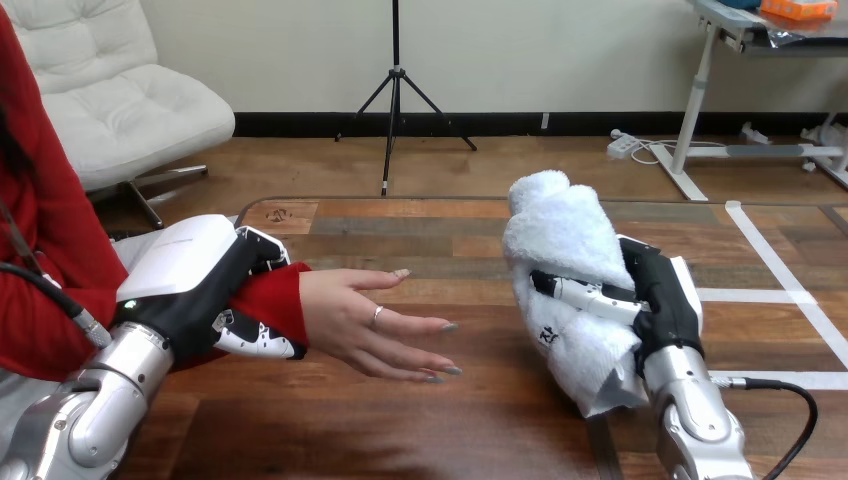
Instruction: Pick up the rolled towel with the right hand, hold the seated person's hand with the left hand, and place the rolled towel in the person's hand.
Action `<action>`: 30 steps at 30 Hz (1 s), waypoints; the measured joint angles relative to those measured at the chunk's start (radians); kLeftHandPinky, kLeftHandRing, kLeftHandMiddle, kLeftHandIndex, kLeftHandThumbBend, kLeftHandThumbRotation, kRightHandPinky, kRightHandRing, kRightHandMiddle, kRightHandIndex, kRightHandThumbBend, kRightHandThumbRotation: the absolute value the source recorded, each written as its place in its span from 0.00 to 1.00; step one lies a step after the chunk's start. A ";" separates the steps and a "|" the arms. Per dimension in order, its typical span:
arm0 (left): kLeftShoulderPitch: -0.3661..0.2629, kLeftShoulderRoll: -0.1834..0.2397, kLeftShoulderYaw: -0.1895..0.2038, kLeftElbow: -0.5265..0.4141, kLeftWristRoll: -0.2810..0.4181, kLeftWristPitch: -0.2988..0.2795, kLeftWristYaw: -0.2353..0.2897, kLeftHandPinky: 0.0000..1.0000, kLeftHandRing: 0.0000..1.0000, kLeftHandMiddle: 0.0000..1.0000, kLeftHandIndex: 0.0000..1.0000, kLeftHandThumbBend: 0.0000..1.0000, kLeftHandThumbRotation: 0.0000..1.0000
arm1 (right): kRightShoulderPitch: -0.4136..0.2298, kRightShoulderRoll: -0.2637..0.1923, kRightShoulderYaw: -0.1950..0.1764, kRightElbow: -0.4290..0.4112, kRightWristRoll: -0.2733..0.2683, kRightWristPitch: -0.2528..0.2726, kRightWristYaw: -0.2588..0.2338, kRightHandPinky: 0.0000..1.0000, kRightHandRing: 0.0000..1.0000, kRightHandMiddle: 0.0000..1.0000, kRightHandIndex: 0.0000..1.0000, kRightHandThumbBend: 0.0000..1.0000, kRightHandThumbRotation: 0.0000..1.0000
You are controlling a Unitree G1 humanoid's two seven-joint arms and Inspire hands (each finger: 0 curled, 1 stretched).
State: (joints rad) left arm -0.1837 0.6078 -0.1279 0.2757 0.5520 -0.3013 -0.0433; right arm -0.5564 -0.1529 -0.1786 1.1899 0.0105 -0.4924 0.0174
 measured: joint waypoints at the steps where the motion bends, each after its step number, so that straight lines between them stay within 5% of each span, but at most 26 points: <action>1: 0.000 0.000 0.000 0.000 -0.001 0.000 0.000 0.29 0.33 0.37 0.37 0.75 0.00 | -0.004 0.000 0.002 0.004 -0.002 0.003 -0.004 0.31 0.35 0.41 0.44 0.79 0.00; 30: 0.000 -0.003 0.000 0.000 -0.034 -0.001 0.000 0.29 0.33 0.37 0.36 0.74 0.00 | -0.090 0.060 0.038 0.040 -0.047 0.024 -0.033 0.33 0.36 0.41 0.43 0.78 0.00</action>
State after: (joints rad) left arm -0.1838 0.6048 -0.1279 0.2755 0.5181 -0.3023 -0.0433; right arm -0.6465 -0.0933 -0.1408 1.2304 -0.0360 -0.4688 -0.0156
